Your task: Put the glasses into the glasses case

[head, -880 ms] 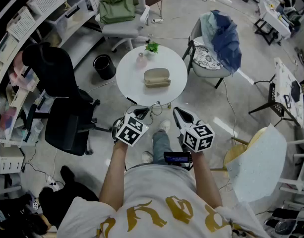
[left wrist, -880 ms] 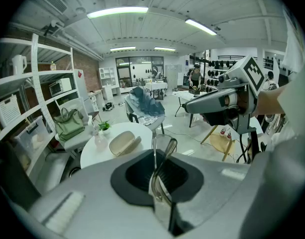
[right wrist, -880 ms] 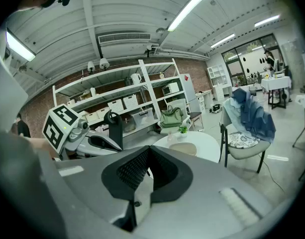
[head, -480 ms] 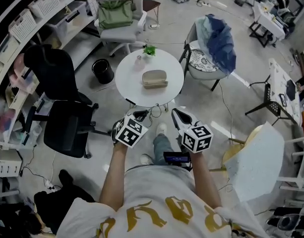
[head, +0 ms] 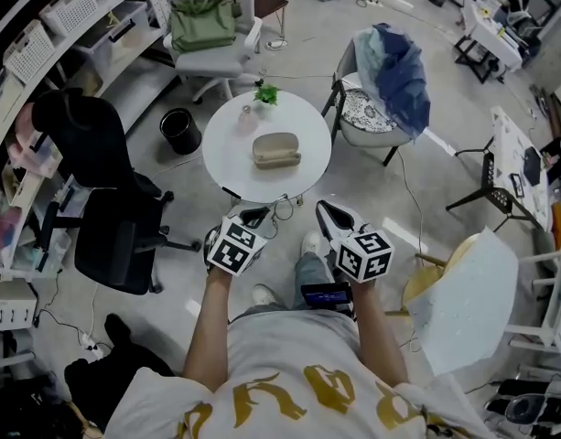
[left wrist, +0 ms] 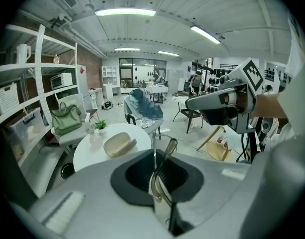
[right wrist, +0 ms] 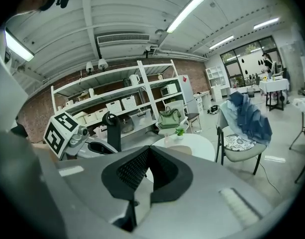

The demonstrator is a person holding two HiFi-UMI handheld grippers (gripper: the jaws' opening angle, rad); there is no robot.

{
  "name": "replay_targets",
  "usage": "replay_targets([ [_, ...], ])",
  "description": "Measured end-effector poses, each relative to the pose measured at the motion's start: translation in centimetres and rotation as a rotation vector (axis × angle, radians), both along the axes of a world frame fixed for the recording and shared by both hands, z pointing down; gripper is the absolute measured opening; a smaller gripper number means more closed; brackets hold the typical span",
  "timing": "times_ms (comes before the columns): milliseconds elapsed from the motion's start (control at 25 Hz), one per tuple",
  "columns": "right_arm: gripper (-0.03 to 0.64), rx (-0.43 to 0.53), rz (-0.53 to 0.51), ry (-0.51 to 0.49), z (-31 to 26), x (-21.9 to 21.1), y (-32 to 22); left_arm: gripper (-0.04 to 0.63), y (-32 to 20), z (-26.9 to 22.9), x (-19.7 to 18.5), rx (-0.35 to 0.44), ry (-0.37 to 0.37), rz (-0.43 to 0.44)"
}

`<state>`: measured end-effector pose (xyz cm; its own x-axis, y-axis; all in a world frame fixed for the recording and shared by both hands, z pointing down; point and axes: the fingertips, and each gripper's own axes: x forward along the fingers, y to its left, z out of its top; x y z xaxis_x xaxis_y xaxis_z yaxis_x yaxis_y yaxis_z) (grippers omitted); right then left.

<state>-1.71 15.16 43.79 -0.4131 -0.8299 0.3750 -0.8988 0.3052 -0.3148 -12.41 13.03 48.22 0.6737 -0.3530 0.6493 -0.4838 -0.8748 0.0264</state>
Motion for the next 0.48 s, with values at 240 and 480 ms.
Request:
replay_targets([
  [240, 0.026, -0.033, -0.1, -0.022, 1.1, 1.5, -5.0, 0.012, -4.3, 0.6, 1.8, -0.026, -0.021, -0.071],
  [480, 0.026, -0.036, -0.216, -0.022, 1.8, 3.7, -12.0, 0.012, -10.1, 1.5, 4.3, -0.04, -0.02, -0.161],
])
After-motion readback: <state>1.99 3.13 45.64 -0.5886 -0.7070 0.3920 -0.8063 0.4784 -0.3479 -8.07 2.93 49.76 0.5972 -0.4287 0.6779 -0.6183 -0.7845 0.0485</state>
